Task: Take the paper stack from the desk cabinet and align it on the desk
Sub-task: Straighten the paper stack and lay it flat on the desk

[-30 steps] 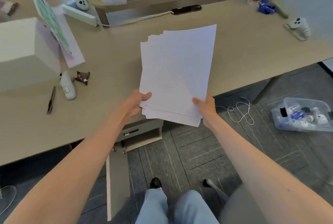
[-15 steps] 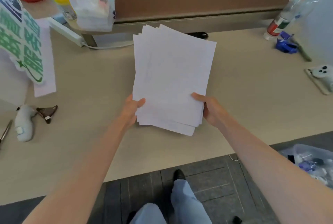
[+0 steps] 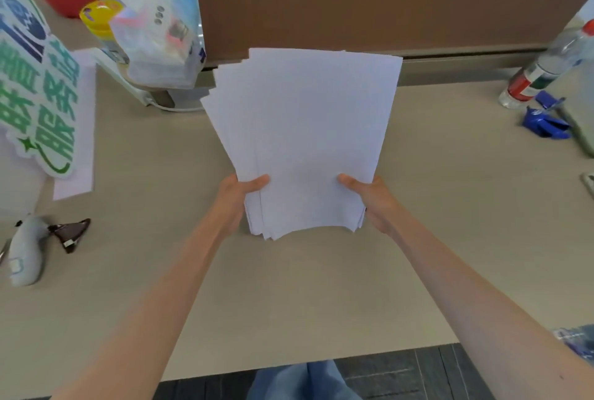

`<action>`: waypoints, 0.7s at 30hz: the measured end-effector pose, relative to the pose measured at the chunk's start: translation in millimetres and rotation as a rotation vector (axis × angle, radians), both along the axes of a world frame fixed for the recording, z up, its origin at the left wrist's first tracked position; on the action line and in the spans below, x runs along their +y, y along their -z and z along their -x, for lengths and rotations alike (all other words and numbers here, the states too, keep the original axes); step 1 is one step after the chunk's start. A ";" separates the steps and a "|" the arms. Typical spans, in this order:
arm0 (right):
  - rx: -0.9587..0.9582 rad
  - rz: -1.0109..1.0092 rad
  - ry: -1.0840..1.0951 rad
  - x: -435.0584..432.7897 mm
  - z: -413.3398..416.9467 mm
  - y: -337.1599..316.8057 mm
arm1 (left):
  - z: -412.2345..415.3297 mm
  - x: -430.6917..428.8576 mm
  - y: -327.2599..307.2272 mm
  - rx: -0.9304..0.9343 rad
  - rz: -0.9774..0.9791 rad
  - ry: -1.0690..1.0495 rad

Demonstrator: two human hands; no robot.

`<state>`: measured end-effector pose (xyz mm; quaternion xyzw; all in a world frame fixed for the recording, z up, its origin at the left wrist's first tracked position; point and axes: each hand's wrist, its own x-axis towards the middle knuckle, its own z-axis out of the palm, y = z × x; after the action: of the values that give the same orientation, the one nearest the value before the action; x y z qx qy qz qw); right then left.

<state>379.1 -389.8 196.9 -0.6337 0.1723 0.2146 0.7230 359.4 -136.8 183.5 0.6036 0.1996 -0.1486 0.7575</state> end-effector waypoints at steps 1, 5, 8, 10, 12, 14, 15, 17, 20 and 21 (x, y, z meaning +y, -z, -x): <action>-0.010 0.003 0.003 0.9 -2.8 -1.8 | -5.6 0.8 -7.7 -0.015 0.022 -0.003; -0.072 0.012 0.039 3.9 -13.4 -7.6 | -23.0 2.4 -33.8 -0.100 0.045 -0.022; -0.121 0.020 0.039 3.5 -18.1 -11.9 | -26.0 0.3 -45.4 -0.176 0.032 -0.030; -0.162 0.070 0.017 2.2 -19.4 -12.1 | -26.0 1.3 -46.4 -0.200 0.023 -0.040; -0.194 0.118 -0.007 0.4 -18.5 -9.8 | -23.7 2.0 -45.5 -0.196 0.003 -0.032; -0.222 0.115 -0.009 -0.7 -19.8 -10.1 | -23.2 1.7 -45.8 -0.203 -0.036 0.008; -0.236 0.111 -0.021 -1.5 -21.0 -11.5 | -22.8 1.6 -47.3 -0.207 -0.055 0.034; -0.259 0.102 -0.063 -3.8 -26.5 -17.2 | -24.2 4.4 -50.9 -0.208 -0.091 0.081; -0.272 0.103 -0.147 -10.7 -34.9 -24.1 | -28.2 11.7 -60.1 -0.204 -0.134 0.175; -0.271 0.111 -0.179 -13.3 -35.5 -25.9 | -29.0 12.7 -64.2 -0.208 -0.157 0.206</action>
<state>414.7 -403.1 222.8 -0.7085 0.0279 0.1809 0.6816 388.4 -124.0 247.7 0.6903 0.0681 -0.1459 0.7054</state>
